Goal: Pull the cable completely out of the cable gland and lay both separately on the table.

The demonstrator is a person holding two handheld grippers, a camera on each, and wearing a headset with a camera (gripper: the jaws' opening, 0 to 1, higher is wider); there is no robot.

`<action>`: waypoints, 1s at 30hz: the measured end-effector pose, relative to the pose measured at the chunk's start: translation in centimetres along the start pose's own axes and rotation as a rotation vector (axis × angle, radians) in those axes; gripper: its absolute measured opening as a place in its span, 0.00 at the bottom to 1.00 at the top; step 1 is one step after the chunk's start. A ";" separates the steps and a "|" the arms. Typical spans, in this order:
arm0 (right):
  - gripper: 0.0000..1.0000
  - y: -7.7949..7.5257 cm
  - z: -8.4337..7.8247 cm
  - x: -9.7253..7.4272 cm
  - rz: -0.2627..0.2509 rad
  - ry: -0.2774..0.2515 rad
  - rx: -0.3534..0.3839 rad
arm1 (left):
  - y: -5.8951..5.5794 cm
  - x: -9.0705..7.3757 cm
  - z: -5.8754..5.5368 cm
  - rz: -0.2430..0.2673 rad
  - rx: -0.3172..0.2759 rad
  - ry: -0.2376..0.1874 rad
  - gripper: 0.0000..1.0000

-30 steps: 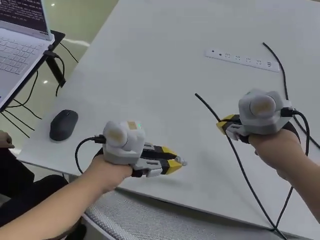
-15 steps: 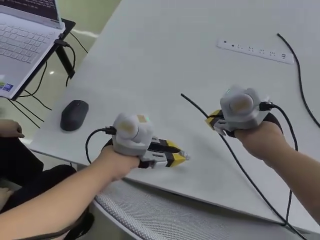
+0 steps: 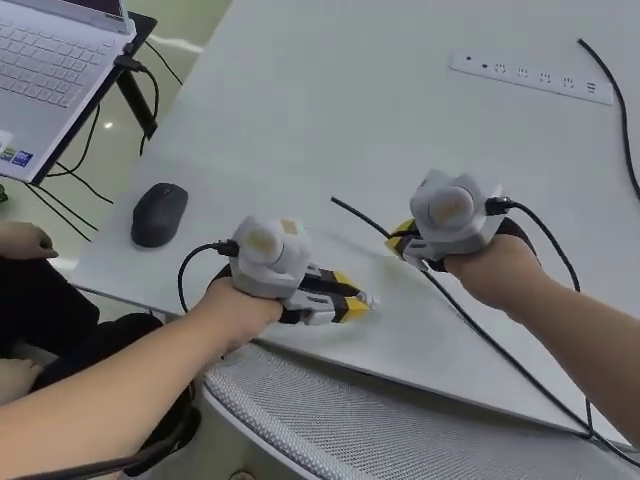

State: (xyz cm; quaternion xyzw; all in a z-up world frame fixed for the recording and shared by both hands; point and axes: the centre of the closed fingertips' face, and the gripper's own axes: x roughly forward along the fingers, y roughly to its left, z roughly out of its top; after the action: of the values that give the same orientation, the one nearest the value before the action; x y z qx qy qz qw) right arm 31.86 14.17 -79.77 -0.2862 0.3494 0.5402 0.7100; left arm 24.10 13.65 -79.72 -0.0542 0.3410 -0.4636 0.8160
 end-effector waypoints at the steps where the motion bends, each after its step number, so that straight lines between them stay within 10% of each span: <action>1: 0.00 0.1 -0.1 0.1 0.002 0.006 -0.003 | 0.1 0.0 -0.2 0.001 0.000 0.004 0.16; 30: 0.00 0.4 -1.6 2.1 0.011 0.037 -0.001 | 1.0 -0.3 -1.8 0.044 0.003 0.050 0.16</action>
State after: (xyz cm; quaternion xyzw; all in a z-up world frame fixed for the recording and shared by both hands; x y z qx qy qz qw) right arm 31.54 14.21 -82.48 -0.2948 0.3638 0.5389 0.7003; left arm 23.67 14.86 -81.33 -0.0337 0.3615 -0.4471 0.8175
